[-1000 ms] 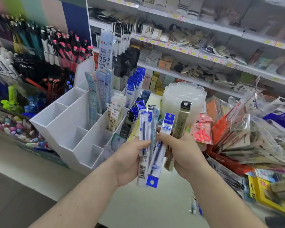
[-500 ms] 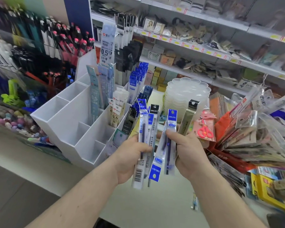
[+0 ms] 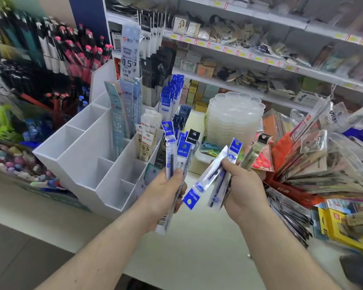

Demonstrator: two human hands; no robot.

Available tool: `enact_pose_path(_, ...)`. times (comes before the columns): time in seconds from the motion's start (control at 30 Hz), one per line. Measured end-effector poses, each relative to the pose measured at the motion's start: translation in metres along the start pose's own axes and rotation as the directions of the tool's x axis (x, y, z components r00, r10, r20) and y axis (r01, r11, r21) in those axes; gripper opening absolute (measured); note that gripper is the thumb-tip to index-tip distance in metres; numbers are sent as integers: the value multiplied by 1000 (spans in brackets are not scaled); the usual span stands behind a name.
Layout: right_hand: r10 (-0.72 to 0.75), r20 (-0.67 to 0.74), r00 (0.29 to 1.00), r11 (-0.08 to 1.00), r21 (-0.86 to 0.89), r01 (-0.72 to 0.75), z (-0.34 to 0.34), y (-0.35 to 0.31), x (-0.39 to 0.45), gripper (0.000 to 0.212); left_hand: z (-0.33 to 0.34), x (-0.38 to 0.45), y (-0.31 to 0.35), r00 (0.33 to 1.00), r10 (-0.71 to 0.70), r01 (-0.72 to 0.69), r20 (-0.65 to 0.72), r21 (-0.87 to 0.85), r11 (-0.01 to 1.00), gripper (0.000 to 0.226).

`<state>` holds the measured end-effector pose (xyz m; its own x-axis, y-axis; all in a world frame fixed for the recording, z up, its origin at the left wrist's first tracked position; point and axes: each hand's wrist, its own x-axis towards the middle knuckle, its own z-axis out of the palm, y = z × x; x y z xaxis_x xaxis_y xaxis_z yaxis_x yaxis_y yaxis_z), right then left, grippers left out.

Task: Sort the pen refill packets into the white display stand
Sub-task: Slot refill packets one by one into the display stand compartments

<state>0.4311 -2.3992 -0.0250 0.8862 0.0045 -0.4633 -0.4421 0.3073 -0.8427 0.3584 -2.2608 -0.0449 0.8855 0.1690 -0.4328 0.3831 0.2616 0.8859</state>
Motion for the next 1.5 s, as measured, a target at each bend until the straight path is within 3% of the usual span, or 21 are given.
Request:
enact_pose_path(0.13, -30, -59, 998, 999, -28, 28, -4, 2, 2, 9, 0, 0, 2, 995, 48, -60, 88, 143, 988, 59)
enact_pose_path(0.27, -15, 2, 1000, 997, -80, 16, -5, 5, -1, 10, 5, 3, 5, 992, 54, -77, 112, 217, 973, 12)
enact_pose_path(0.37, -159, 10, 987, 970, -184, 159, -14, 0, 6, 14, 1, 9, 4, 993, 44, -66, 108, 205, 977, 11)
enact_pose_path(0.43, -386, 131, 913, 836, -370, 406, -29, -13, 9, 9, -6, 12, 7, 994, 23, -52, 110, 263, 963, 14)
enact_pose_path(0.5, -440, 450, 777, 614, -481, 626, -44, -32, 10, 23, -13, 15, 11, 989, -26, -29, 147, 363, 931, 30)
enact_pose_path(0.57, -313, 692, 650, 382, -535, 753, -49, -49, 9, 14, -18, 18, 14, 979, -76, -19, 189, 455, 890, 39)
enact_pose_path(0.6, -210, 749, 628, 298, -563, 771, -49, -55, 8, 9, -18, 18, 16, 974, -97, -16, 204, 490, 872, 44)
enact_pose_path(0.7, 23, 792, 610, 126, -608, 784, -44, -58, 10, 11, -14, 20, 22, 960, -111, -36, 256, 509, 860, 46)
enact_pose_path(0.8, 119, 787, 605, 51, -614, 788, -43, -51, 14, 10, -11, 20, 27, 942, -102, -71, 321, 483, 873, 32)
enact_pose_path(0.9, 144, 796, 587, 58, -599, 798, -45, -45, 11, 7, -13, 20, 28, 939, -88, -52, 332, 390, 920, 34)
enact_pose_path(0.97, 134, 795, 592, 87, -605, 792, -49, -40, 7, 17, -14, 20, 28, 943, -81, -31, 323, 327, 944, 44)
enact_pose_path(1.13, 116, 705, 700, 293, -697, 654, -54, -28, -6, 30, -5, 17, 28, 953, -42, -35, 301, 246, 969, 26)
enact_pose_path(1.27, 213, 627, 749, 349, -765, 542, -68, -26, -12, 15, -2, 22, 27, 985, 24, -63, 170, 225, 972, 17)
enact_pose_path(1.4, 66, 569, 820, 551, -706, 445, -78, -26, -18, 19, -1, 27, 19, 993, 79, -95, 83, 210, 973, 16)
enact_pose_path(1.5, -64, 464, 883, 658, -646, 387, -66, -25, -22, 26, 9, 25, 11, 994, 107, -111, 32, 392, 913, 22)
